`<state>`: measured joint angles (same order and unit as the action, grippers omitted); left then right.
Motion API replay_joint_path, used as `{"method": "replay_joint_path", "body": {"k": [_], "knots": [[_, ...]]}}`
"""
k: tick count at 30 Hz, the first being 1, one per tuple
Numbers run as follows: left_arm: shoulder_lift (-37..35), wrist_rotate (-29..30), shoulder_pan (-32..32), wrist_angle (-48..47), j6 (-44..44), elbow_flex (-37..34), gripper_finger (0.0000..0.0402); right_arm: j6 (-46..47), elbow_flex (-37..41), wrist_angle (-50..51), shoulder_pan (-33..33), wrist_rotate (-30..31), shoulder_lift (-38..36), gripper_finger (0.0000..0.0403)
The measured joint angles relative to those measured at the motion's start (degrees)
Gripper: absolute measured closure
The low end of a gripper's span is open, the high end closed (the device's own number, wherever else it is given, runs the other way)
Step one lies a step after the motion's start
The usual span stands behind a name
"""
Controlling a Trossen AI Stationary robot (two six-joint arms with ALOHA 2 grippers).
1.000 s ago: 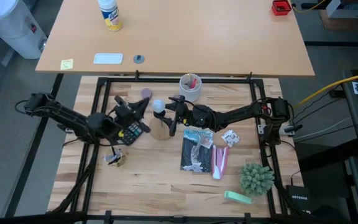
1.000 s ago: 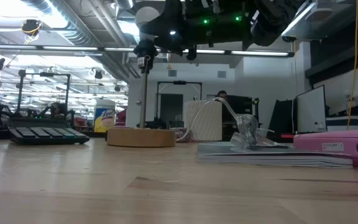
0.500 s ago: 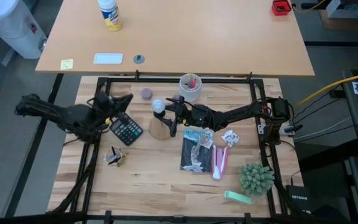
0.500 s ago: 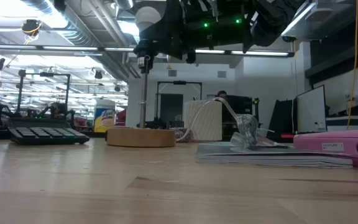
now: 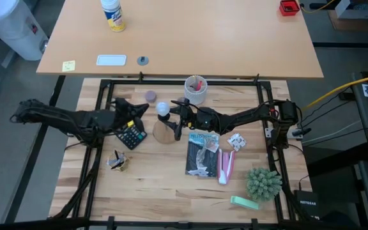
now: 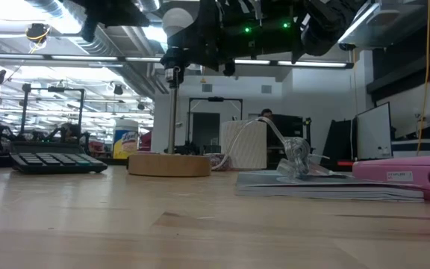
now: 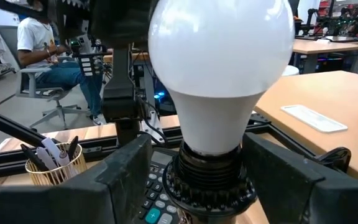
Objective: Screw lightbulb
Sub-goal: Remove the lightbulb from the lamp
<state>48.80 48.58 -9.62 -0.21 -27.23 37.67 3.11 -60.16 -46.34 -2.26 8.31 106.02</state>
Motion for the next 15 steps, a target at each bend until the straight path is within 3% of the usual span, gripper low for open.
{"method": "replay_joint_path", "body": {"k": [3, 8, 15], "knots": [[1.9, -0.8, 1.4, 2.7, 2.0, 0.0, 0.04, 0.0, 0.0, 0.0, 0.0, 0.0, 0.0, 0.0146], [3.6, -9.3, 4.5, 6.6, 3.7, 0.0, 0.04, 0.0, 0.0, 0.0, 0.0, 0.0, 0.0, 0.0146], [3.8, -15.3, 8.8, 6.9, 5.6, 0.0, 0.04, 0.0, 0.0, 0.1, 0.0, 0.0, 0.0, 0.0146]]}}
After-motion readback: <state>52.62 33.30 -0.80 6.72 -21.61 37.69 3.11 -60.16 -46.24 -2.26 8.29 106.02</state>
